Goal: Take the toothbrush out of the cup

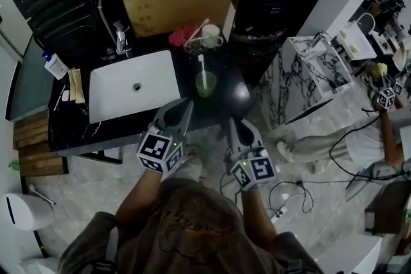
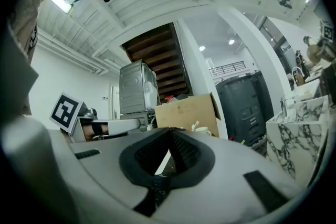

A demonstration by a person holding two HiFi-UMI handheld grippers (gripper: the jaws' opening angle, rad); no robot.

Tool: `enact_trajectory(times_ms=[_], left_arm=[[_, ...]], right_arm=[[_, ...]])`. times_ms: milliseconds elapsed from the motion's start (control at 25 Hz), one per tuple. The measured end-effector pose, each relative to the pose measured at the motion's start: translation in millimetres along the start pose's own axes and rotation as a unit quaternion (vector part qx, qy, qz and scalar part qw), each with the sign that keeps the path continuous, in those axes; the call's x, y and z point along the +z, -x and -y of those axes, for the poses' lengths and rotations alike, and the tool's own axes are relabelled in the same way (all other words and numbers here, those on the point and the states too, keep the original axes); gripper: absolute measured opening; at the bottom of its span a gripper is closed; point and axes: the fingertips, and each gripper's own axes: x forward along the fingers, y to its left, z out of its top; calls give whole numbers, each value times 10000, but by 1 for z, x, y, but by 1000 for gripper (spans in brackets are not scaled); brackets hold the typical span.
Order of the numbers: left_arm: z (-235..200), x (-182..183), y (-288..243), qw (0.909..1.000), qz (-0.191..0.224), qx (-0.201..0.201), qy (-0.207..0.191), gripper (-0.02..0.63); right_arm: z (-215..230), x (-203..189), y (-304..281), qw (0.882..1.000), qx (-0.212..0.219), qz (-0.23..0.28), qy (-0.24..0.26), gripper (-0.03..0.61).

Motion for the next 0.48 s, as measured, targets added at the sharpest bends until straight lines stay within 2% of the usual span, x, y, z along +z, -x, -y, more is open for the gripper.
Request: enact_trajectory(times_ms=[480], left_arm=[[-25, -3, -46, 9999, -14, -91, 55, 2]], right_arm=[[28, 3, -49, 10000, 39, -45, 29, 0]])
